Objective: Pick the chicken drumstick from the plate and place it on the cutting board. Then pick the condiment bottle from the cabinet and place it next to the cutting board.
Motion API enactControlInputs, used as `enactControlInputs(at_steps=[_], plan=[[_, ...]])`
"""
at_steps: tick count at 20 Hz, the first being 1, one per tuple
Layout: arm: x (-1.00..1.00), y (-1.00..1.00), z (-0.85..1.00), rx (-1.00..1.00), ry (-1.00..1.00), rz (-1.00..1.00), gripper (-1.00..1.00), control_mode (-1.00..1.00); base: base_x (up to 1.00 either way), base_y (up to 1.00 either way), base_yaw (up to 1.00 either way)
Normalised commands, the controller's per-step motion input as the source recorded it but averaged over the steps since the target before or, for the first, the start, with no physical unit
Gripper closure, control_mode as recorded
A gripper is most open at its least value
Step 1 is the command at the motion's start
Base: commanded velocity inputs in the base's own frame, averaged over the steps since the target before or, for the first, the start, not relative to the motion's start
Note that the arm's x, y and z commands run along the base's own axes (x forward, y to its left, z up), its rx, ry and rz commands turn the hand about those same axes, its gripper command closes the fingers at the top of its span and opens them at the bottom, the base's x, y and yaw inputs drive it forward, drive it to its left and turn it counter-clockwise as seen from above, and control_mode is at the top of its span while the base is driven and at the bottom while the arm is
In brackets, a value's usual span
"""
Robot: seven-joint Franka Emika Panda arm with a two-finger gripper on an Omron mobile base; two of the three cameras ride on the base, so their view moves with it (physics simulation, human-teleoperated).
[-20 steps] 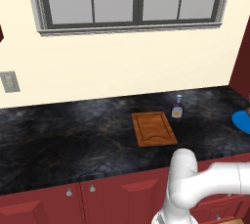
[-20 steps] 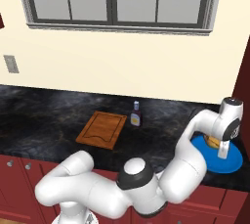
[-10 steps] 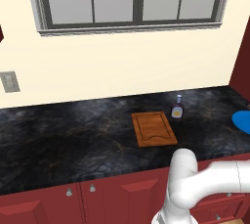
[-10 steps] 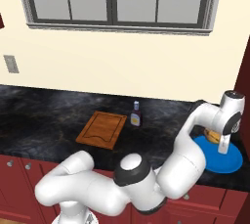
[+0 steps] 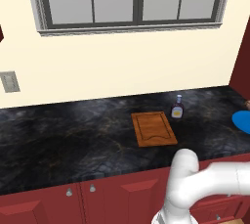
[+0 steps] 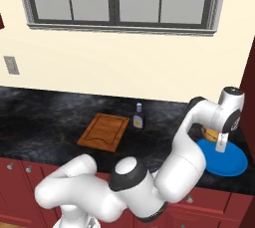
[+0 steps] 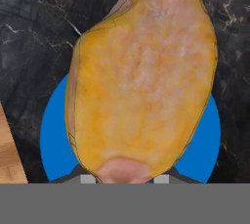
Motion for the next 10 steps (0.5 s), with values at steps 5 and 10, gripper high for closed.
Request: enactControlInputs(at_steps=[5,10], plan=[[-0.2,0.39,0.15,0.0,-0.03,0.01,1.0,-1.0,0.0,0.0,0.0],[-0.21,0.4,0.14,0.0,-0.03,0.0,1.0,-1.0,0.0,0.0,0.0]])
